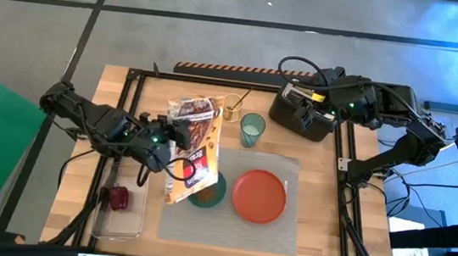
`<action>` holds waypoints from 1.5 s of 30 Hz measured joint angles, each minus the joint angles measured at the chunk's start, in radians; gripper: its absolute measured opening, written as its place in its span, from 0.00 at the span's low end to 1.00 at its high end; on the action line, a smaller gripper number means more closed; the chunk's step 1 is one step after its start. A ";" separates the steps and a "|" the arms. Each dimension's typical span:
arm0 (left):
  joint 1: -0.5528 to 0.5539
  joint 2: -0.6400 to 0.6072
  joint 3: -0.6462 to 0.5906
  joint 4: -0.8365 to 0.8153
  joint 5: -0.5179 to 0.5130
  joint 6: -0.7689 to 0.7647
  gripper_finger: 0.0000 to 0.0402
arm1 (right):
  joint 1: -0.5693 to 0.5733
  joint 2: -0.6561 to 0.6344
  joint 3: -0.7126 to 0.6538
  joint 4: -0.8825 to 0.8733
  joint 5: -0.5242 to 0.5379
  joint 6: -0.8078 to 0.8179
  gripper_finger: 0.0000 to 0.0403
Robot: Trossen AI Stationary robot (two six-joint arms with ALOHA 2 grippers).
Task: Arrange a breakfast setting
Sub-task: Pour the cereals from the cereal box into the green bowl
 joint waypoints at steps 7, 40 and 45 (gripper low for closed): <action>-0.001 0.001 0.000 -0.005 -0.026 0.032 0.23 | 0.000 0.000 0.000 0.000 0.000 -0.020 0.61; -0.025 0.007 0.000 0.056 -0.009 0.072 0.23 | 0.000 0.000 0.000 0.000 0.000 -0.026 0.61; -0.033 0.015 0.000 0.094 -0.062 0.132 0.23 | 0.000 0.000 0.000 0.000 0.000 -0.026 0.61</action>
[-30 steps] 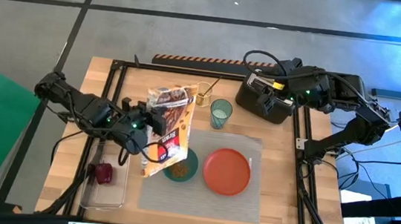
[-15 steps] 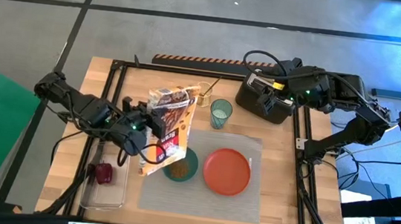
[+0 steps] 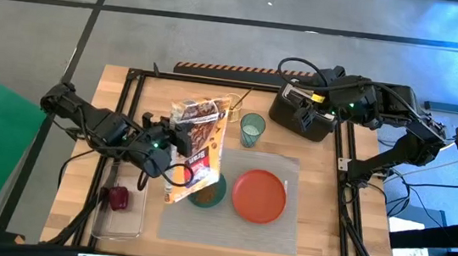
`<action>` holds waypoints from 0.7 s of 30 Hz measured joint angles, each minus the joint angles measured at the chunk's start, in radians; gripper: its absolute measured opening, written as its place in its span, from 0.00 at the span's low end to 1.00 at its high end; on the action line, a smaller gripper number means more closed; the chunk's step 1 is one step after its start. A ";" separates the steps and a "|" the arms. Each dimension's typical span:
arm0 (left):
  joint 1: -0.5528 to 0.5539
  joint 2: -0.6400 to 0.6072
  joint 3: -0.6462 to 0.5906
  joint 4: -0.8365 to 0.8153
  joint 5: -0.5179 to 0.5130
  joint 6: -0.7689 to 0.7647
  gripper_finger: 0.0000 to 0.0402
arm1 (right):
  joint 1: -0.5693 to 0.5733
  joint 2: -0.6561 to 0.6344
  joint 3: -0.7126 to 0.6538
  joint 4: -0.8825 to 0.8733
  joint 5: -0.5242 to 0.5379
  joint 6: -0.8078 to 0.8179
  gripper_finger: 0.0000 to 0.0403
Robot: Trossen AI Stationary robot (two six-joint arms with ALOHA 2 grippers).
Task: Arrange a breakfast setting
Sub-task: Pour the cereals from the cereal box into the green bowl
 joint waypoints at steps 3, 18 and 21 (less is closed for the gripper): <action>0.011 0.002 0.000 -0.013 0.012 -0.031 0.23 | 0.000 0.000 0.000 0.000 0.000 0.000 0.61; 0.003 0.001 0.000 0.001 0.012 0.050 0.23 | 0.000 0.000 0.000 0.000 -0.018 -0.004 0.61; 0.007 0.002 0.000 -0.002 0.002 0.047 0.23 | 0.000 0.000 0.000 0.000 -0.018 -0.015 0.61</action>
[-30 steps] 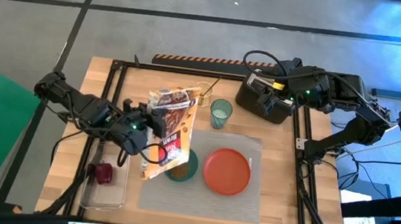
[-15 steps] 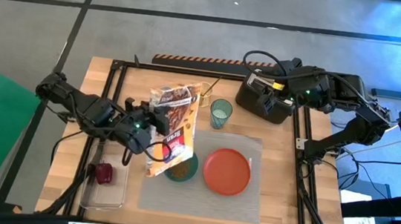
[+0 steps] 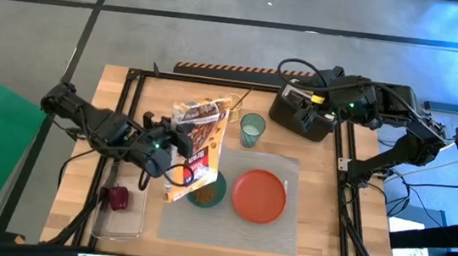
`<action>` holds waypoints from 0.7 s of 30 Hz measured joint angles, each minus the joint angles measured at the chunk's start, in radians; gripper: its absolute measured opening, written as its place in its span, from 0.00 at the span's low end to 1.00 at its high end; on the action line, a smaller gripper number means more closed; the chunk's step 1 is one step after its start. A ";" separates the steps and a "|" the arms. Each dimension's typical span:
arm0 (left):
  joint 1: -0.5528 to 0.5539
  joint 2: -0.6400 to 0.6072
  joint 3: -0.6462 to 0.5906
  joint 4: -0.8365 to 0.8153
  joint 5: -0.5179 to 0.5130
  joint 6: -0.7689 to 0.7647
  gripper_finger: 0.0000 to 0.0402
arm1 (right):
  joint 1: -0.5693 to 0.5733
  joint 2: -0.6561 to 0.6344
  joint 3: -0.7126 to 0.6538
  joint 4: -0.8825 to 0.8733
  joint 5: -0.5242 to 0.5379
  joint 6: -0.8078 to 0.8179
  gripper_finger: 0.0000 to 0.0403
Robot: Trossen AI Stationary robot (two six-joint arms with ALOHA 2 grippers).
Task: Arrange a breakfast setting
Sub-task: Pour the cereals from the cereal box into the green bowl
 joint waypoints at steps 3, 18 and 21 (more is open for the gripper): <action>0.013 0.000 0.000 -0.014 -0.009 -0.014 0.23 | 0.000 0.000 0.000 0.000 0.000 -0.003 0.61; 0.021 0.019 0.000 -0.038 0.016 -0.081 0.23 | 0.000 0.000 0.000 0.000 -0.008 -0.002 0.61; 0.019 0.019 0.000 -0.034 0.012 -0.073 0.23 | 0.000 0.000 0.000 0.000 -0.008 -0.002 0.61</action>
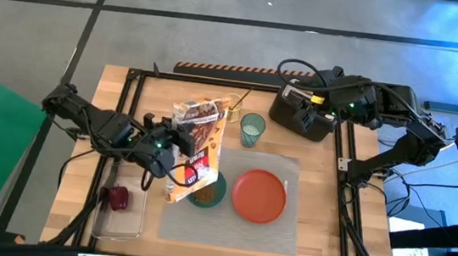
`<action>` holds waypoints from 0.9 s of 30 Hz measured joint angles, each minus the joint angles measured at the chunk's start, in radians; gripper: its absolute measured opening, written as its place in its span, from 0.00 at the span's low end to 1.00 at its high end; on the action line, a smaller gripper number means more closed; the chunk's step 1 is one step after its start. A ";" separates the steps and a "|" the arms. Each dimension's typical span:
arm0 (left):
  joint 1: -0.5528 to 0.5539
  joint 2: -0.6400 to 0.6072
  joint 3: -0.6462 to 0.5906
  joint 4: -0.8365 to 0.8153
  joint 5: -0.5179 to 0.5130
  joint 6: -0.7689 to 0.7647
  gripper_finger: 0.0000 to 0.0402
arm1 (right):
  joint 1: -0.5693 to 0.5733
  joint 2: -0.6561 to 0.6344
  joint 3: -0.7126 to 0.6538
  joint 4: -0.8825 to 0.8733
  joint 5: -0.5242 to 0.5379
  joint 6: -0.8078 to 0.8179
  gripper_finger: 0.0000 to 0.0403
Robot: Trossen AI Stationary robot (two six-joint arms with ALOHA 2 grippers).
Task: Arrange a breakfast setting
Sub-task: Pour the cereals from the cereal box into the green bowl
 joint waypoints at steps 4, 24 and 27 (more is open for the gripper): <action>0.003 0.000 0.000 -0.005 -0.003 -0.025 0.23 | 0.000 0.000 0.000 0.000 0.000 0.000 0.61; 0.013 -0.001 0.000 -0.003 0.016 -0.046 0.23 | 0.000 0.000 0.000 0.000 0.000 -0.006 0.61; 0.025 -0.001 0.000 -0.011 0.042 -0.070 0.23 | 0.000 0.000 0.000 0.000 0.000 -0.006 0.61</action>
